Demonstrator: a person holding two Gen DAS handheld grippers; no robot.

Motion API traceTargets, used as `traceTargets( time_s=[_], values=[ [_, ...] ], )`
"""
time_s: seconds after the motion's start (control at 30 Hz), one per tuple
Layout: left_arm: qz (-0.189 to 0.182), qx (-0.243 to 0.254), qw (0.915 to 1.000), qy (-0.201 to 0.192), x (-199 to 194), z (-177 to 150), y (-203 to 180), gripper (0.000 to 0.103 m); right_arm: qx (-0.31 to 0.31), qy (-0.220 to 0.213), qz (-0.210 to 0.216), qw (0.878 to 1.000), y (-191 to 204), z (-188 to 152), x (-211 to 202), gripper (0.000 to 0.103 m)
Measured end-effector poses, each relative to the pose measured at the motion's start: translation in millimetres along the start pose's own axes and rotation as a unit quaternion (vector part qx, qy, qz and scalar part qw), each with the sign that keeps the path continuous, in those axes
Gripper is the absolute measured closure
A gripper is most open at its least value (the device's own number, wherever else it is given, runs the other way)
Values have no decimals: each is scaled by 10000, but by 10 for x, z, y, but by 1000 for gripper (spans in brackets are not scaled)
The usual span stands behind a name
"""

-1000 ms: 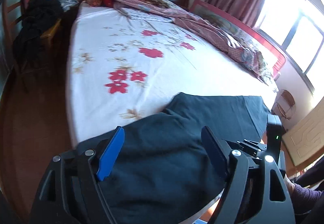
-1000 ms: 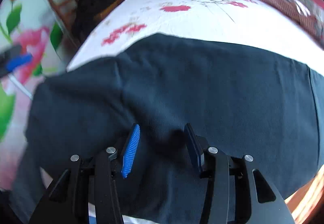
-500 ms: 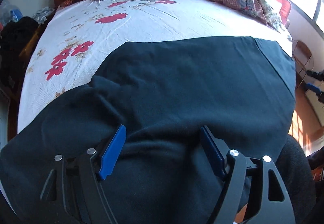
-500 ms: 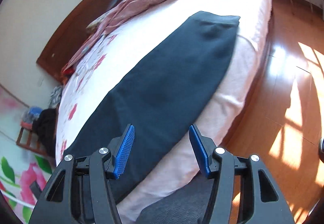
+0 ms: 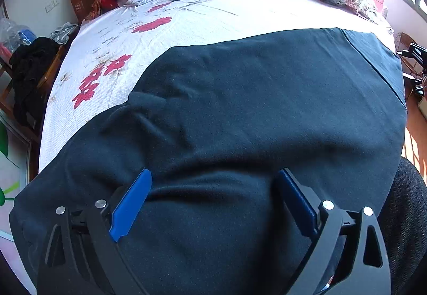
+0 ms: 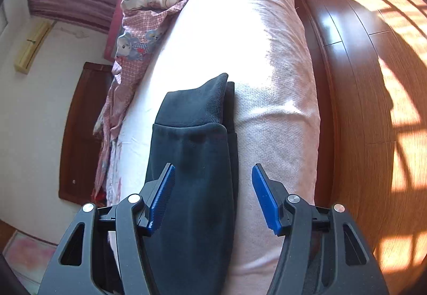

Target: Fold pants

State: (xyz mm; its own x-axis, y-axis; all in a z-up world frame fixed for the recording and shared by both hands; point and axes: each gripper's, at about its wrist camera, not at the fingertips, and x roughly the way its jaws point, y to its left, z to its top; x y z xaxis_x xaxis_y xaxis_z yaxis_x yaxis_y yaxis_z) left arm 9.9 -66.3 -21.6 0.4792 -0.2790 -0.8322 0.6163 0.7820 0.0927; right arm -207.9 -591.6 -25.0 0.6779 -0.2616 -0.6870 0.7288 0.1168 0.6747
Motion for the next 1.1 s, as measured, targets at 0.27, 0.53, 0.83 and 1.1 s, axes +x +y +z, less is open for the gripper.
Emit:
traceTargets(
  time_s=[0.27, 0.53, 0.83, 1.1],
  values=[
    [-23, 3, 10000, -7, 45, 25, 8, 2, -1074, 167, -900, 9900, 353, -85, 91, 91],
    [-100, -26, 9999, -39, 44, 32, 43, 2, -2433, -114, -839, 9662, 1026, -253, -114, 95],
    [-598, -633, 9962, 98, -149, 80, 270, 2, -6216, -757, -553, 7777, 2306, -2117, -784, 95],
    [-601, -2180, 9739, 207, -360, -302, 1161, 2, -8755, -291, -939, 4732, 1371, -4276, -400, 95]
  ],
)
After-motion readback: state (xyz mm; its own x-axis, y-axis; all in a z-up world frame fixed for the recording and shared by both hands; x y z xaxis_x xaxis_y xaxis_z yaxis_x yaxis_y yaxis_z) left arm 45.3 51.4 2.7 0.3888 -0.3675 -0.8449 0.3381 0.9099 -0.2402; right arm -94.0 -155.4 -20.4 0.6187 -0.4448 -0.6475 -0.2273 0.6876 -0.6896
